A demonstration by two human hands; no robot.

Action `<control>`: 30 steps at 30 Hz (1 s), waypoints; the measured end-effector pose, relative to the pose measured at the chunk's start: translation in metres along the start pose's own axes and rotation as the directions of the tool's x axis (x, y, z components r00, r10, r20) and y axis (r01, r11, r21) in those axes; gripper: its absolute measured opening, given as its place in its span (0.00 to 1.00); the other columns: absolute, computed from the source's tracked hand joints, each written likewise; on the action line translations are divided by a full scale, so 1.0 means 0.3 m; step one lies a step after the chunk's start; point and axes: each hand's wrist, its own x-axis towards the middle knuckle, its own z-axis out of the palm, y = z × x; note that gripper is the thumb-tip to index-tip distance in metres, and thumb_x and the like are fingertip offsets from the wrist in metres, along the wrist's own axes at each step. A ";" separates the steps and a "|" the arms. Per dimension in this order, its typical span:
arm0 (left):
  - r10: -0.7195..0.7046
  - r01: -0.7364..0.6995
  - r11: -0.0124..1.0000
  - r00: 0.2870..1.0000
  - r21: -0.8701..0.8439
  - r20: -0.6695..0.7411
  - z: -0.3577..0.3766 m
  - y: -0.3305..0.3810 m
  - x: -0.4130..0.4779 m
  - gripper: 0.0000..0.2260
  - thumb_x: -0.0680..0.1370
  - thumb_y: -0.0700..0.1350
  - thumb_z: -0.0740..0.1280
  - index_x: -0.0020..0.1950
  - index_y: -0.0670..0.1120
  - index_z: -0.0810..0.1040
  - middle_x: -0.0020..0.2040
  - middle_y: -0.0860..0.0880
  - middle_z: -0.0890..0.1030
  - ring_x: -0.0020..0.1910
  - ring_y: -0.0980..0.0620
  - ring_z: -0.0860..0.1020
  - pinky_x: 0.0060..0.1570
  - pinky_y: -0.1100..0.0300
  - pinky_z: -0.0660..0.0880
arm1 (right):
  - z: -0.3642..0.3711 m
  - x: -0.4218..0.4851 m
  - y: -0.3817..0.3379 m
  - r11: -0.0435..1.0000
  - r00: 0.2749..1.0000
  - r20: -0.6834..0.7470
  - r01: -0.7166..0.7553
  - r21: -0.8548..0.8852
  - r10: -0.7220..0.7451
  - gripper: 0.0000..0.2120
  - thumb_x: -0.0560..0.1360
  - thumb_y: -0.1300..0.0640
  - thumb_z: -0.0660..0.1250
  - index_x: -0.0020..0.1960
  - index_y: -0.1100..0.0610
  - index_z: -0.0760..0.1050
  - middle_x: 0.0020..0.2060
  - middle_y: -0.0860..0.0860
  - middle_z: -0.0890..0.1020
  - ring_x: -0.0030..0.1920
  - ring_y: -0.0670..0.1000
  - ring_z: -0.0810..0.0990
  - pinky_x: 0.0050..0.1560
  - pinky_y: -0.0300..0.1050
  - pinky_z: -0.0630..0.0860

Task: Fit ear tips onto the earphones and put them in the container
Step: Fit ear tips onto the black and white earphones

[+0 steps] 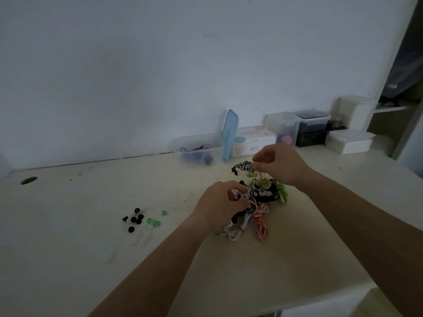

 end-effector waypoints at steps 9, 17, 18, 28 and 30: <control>-0.033 0.035 0.996 0.999 -0.083 0.026 -0.023 -0.009 -0.007 0.11 0.75 0.54 0.72 0.58 0.56 0.82 0.48 0.51 0.80 0.43 0.55 0.78 0.44 0.65 0.72 | -0.002 0.030 -0.080 0.984 0.998 -0.038 -0.040 0.174 0.047 0.05 0.77 0.61 0.69 0.51 0.57 0.82 0.41 0.53 0.85 0.41 0.50 0.83 0.50 0.49 0.82; -0.339 0.130 0.632 0.933 -0.764 -0.121 -0.140 -0.003 -0.051 0.18 0.75 0.43 0.74 0.62 0.45 0.73 0.52 0.45 0.83 0.47 0.49 0.83 0.46 0.57 0.81 | 0.036 0.020 -0.175 0.845 0.992 0.124 -0.076 0.529 0.012 0.06 0.80 0.64 0.65 0.50 0.58 0.80 0.49 0.62 0.84 0.41 0.50 0.84 0.49 0.47 0.84; -0.339 0.099 0.496 0.937 -0.863 -0.087 -0.160 0.002 -0.060 0.20 0.75 0.41 0.73 0.64 0.45 0.72 0.54 0.43 0.83 0.50 0.47 0.83 0.49 0.56 0.81 | 0.045 0.015 -0.185 0.833 0.988 0.153 -0.084 0.547 -0.001 0.06 0.80 0.64 0.65 0.51 0.58 0.80 0.48 0.62 0.84 0.42 0.50 0.85 0.48 0.46 0.84; -0.433 0.040 0.298 0.896 -0.954 -0.097 -0.293 -0.136 -0.223 0.06 0.78 0.32 0.66 0.55 0.35 0.79 0.45 0.37 0.85 0.43 0.45 0.85 0.45 0.61 0.82 | 0.201 -0.068 -0.269 0.841 0.917 0.398 -0.188 0.507 -0.035 0.09 0.78 0.65 0.67 0.57 0.62 0.79 0.50 0.63 0.83 0.44 0.57 0.85 0.50 0.50 0.83; -0.443 0.090 0.370 0.892 -0.925 -0.091 -0.300 -0.173 -0.270 0.06 0.77 0.32 0.68 0.53 0.36 0.80 0.45 0.36 0.84 0.42 0.46 0.84 0.43 0.63 0.81 | 0.240 -0.088 -0.279 0.887 0.876 0.481 -0.200 0.417 -0.028 0.09 0.79 0.64 0.66 0.57 0.60 0.80 0.51 0.62 0.83 0.44 0.57 0.86 0.49 0.50 0.83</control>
